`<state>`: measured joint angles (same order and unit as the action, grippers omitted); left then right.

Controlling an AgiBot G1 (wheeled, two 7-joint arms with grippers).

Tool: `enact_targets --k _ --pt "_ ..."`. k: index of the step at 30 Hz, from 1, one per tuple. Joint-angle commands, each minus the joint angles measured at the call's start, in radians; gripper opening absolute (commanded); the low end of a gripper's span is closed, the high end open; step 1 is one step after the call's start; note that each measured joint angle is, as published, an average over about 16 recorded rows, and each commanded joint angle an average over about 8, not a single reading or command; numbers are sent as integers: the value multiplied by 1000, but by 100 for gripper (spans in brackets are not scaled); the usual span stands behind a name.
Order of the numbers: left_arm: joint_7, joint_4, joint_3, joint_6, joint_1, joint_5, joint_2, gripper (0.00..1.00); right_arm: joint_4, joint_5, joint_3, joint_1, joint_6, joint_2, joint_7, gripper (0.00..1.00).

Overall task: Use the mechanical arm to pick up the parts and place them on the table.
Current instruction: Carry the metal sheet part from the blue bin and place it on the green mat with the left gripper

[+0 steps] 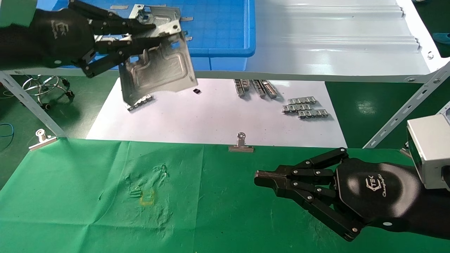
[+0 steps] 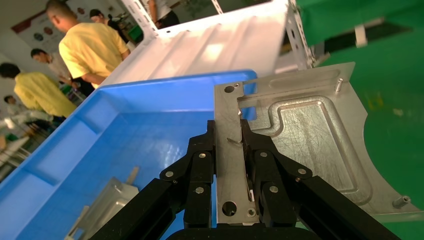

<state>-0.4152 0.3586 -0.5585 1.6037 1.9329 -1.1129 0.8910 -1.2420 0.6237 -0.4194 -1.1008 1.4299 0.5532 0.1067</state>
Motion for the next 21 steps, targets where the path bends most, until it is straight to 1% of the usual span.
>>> enact_targets --k 1,6,10,15,21 --pt "-22 65 -12 5 -35 23 -34 0 0 0 0 0 0 0 0 0" --pt "-46 262 -95 0 -140 122 -142 0 0 0 0 0 0 0 0 0" --pt "-77 346 -164 -7 -190 157 -203 0 0 0 0 0 0 0 0 0" --pt "-123 384 -246 -10 -232 163 -238 0 0 0 0 0 0 0 0 0" --pt "-161 368 -345 -12 -279 176 -243 0 0 0 0 0 0 0 0 0"
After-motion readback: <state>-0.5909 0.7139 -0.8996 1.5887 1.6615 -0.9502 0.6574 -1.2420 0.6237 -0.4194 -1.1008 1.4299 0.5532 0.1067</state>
